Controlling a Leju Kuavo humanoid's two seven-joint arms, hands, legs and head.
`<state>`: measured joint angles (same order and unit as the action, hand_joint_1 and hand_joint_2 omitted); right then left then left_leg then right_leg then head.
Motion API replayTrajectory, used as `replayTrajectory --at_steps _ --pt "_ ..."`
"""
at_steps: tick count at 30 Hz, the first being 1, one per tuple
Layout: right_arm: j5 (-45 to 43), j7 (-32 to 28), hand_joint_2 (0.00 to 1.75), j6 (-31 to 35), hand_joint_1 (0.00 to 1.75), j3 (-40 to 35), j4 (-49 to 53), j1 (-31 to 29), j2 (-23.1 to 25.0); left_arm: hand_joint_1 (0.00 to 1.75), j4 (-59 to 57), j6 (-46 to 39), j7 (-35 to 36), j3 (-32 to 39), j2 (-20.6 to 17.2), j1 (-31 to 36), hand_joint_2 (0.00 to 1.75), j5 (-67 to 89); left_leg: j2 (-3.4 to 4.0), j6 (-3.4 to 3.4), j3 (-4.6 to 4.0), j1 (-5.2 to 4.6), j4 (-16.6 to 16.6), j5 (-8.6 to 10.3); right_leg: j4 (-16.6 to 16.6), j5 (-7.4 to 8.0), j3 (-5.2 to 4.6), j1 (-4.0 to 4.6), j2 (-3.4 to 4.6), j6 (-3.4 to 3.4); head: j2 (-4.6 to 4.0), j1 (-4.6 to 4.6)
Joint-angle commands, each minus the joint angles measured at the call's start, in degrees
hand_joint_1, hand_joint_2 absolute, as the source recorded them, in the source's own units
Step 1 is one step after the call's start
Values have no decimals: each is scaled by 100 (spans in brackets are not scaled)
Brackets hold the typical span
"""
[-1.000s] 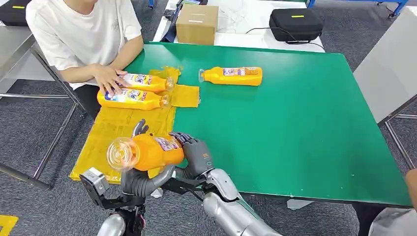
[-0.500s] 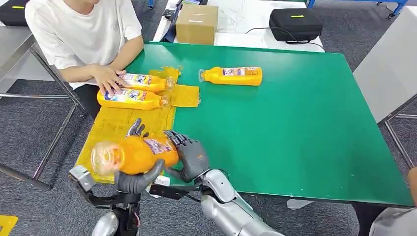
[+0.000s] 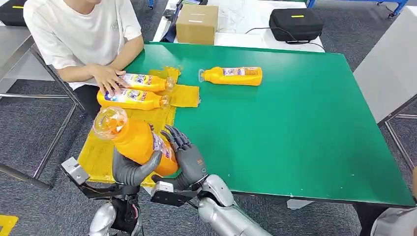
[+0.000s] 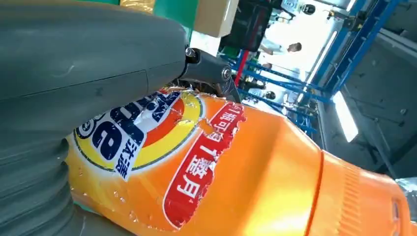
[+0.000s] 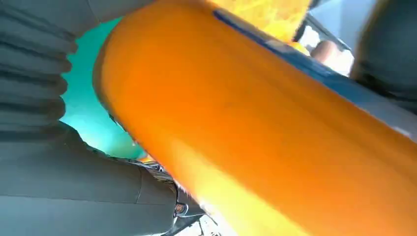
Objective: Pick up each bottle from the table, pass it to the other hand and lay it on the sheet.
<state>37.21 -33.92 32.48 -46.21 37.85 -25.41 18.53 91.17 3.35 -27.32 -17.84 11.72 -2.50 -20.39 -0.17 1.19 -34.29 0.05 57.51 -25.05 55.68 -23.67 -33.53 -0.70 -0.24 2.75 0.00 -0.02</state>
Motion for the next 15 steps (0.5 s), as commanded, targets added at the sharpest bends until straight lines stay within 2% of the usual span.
replayTrajectory --at_steps 1,5,10,12,15 --pt "-479 -351 0 37 0 94 358 187 -224 175 -491 -243 -89 30 -176 664 175 144 -15 -4 13 2 -6 0 -5 -5 18 2 -15 -6 0 -2" --pt "-747 -542 0 232 0 379 558 324 -344 175 -682 -596 -199 321 -375 894 175 697 -20 -6 19 2 -10 2 -6 -6 25 2 -20 -8 0 -2" --pt "-751 -545 0 224 0 381 567 325 -354 175 -694 -585 -194 341 -385 911 175 700 -4 -4 13 0 -8 1 -4 -2 16 0 -4 -6 0 -2" --pt "-750 -545 0 225 0 379 571 324 -343 175 -693 -586 -194 326 -360 903 175 700 1 -15 50 6 -1 -16 4 -17 50 7 1 -22 0 0" --pt "-781 -545 0 288 0 429 590 346 -327 175 -686 -680 -229 306 -376 905 175 847 -8 -5 15 4 -4 -3 -4 -5 20 4 -7 -8 0 0"
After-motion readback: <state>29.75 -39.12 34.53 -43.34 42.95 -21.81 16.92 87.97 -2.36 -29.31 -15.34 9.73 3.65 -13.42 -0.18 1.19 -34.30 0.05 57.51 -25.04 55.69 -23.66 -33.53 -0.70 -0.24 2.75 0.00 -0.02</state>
